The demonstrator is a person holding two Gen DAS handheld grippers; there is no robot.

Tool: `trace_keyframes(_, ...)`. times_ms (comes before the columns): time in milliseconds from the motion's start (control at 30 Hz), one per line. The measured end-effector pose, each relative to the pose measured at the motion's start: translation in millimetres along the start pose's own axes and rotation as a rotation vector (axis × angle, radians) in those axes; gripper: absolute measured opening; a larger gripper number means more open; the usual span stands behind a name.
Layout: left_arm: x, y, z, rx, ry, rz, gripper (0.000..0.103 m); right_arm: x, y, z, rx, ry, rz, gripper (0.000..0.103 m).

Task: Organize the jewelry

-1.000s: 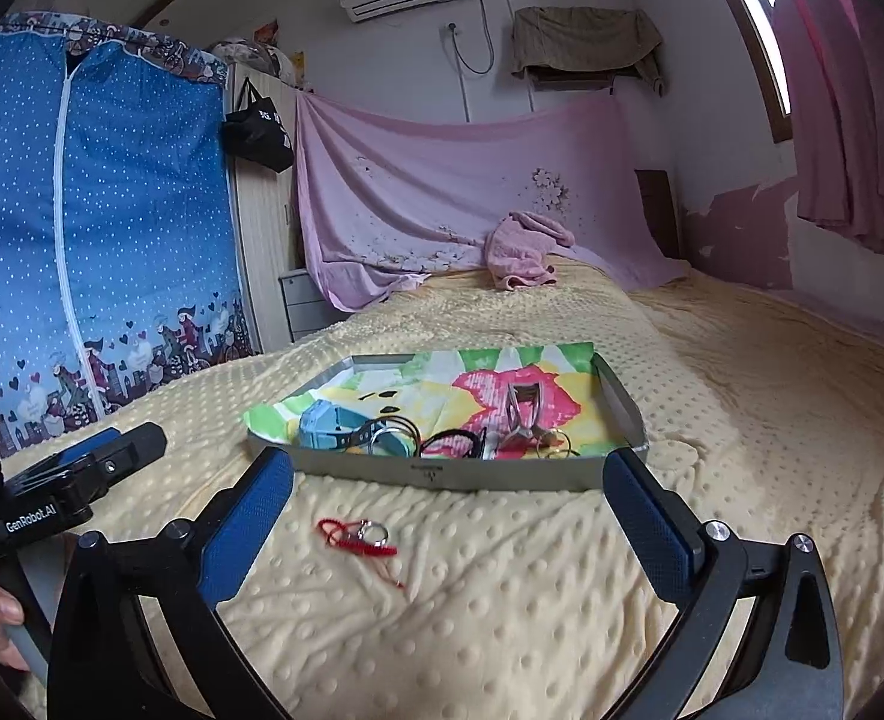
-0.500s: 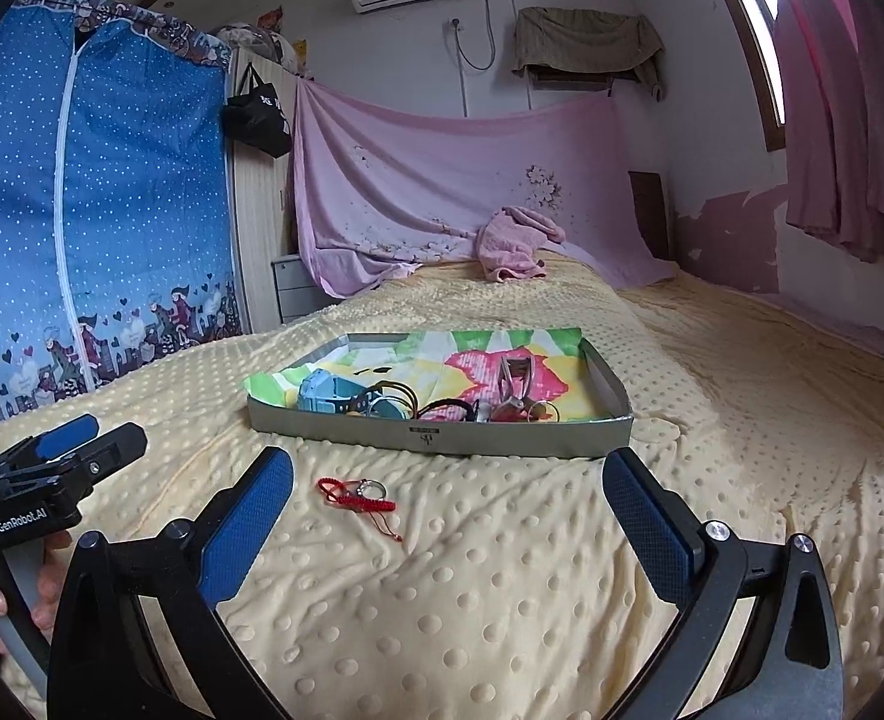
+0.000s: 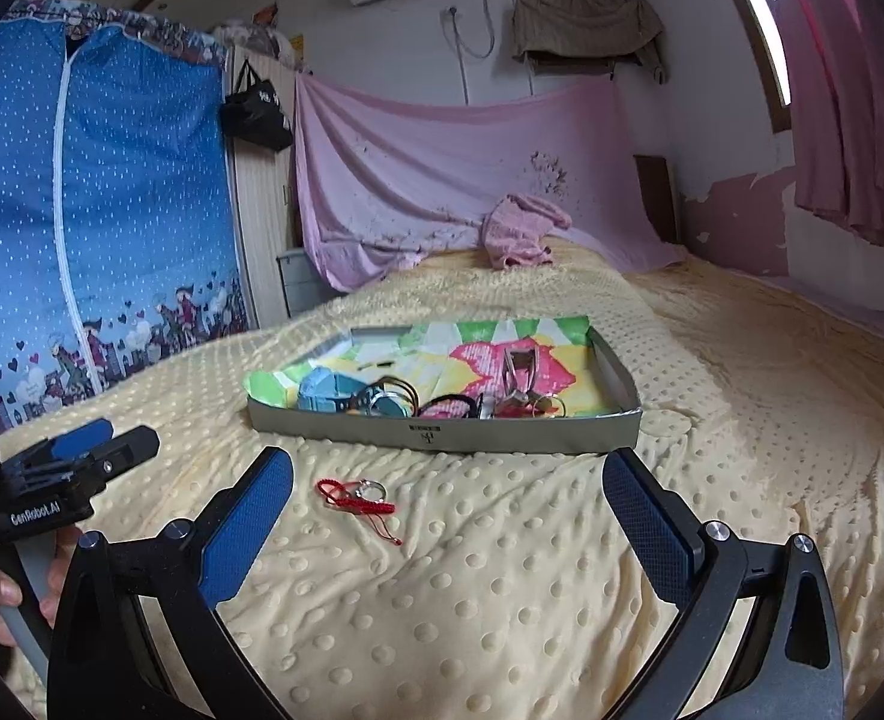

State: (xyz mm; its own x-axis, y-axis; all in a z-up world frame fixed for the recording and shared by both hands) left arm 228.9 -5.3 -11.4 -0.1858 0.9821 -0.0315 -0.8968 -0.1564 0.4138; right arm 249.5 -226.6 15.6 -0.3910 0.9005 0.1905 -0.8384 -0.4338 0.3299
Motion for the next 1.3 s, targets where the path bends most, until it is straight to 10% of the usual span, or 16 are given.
trace_keyframes(500, -39, -61, -11, 0.186, -0.09, -0.144, 0.102, -15, -52, -10, 0.139, 0.034, 0.018, 0.101)
trace_keyframes(800, -70, -80, -26, 0.293, -0.17, -0.272, 0.067, -19, -74, -25, 0.228, 0.023, 0.055, 0.069)
trace_keyframes(1300, -94, -102, -39, 0.423, -0.146, -0.353, 0.013, -17, -100, -38, 0.299, 0.011, 0.09, 0.06)
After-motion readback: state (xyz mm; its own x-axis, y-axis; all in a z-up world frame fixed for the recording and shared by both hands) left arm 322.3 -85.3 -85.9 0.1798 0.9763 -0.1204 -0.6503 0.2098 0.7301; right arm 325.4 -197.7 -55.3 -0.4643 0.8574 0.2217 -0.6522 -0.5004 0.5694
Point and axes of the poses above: each gripper's, at about its wrist camera, not at the fingertips, and y roughly against the way its jaws point, x to its left, z to its top, the point moved 8 cm from there along -y, roughly the way its jaws point, and after that the axes turned 13 degrees about z, right-handed, at the moved point
